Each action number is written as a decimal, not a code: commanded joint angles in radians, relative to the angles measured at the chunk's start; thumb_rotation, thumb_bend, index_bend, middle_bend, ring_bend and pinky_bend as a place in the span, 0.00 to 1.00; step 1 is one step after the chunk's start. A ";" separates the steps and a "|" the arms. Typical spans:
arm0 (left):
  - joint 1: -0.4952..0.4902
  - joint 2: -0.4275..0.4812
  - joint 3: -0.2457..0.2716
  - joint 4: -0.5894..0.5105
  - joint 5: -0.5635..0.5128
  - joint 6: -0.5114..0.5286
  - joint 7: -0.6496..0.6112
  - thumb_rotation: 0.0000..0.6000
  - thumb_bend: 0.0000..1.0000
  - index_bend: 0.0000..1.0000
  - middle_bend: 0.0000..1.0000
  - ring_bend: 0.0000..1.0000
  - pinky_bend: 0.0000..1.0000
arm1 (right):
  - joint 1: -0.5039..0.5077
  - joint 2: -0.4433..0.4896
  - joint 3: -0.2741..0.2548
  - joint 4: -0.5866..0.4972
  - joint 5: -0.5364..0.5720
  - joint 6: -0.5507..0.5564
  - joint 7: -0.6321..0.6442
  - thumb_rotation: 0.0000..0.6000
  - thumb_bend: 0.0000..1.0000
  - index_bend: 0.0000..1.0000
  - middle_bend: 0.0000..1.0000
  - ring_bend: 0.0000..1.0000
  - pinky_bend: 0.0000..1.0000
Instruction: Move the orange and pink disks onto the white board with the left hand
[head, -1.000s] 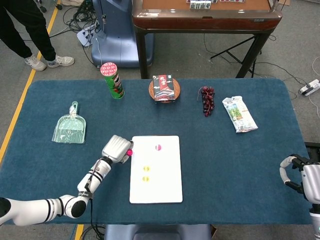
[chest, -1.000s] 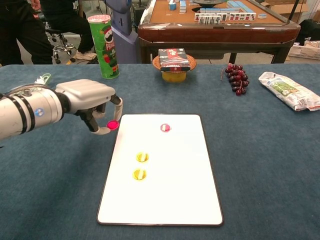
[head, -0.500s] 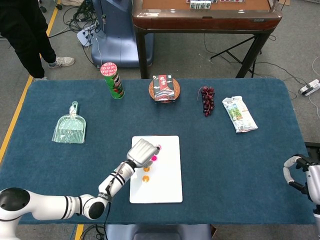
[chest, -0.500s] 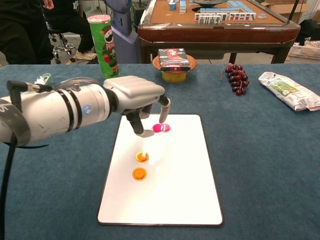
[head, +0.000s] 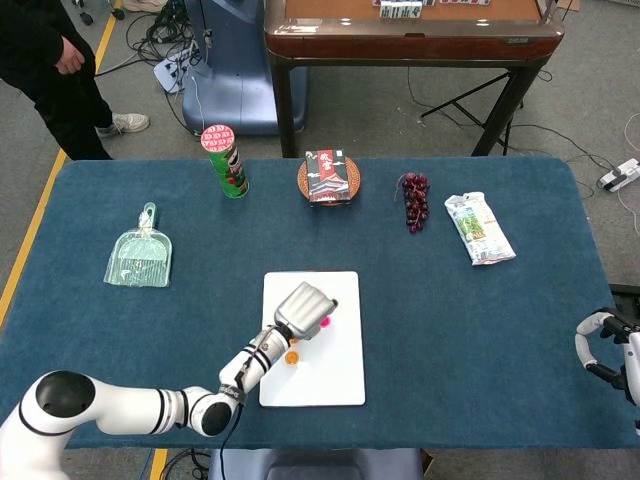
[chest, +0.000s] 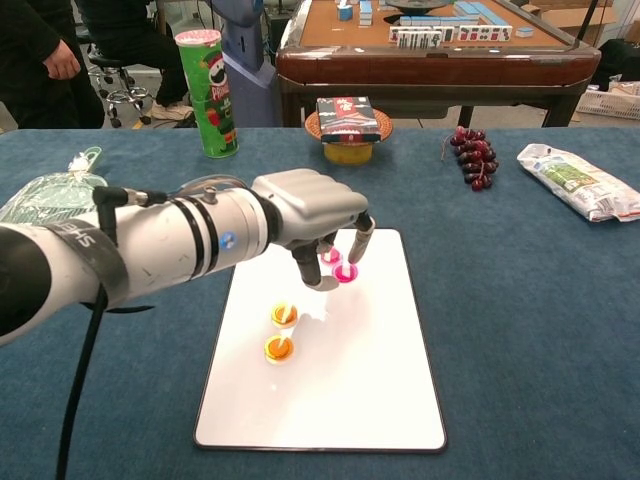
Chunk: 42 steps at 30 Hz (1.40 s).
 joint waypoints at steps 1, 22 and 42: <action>-0.004 -0.004 -0.004 0.016 -0.005 0.007 -0.008 1.00 0.34 0.58 1.00 1.00 1.00 | 0.000 0.000 -0.001 0.000 -0.002 0.000 -0.001 1.00 0.40 0.57 0.49 0.54 0.56; -0.020 -0.012 0.014 0.056 -0.020 0.021 -0.005 1.00 0.34 0.51 1.00 1.00 1.00 | 0.001 -0.003 -0.002 -0.002 -0.007 -0.003 -0.008 1.00 0.39 0.57 0.49 0.54 0.56; 0.019 0.061 0.047 -0.054 -0.023 0.077 0.004 1.00 0.34 0.39 1.00 1.00 1.00 | 0.004 -0.004 -0.003 -0.003 -0.008 -0.008 -0.013 1.00 0.39 0.57 0.49 0.54 0.56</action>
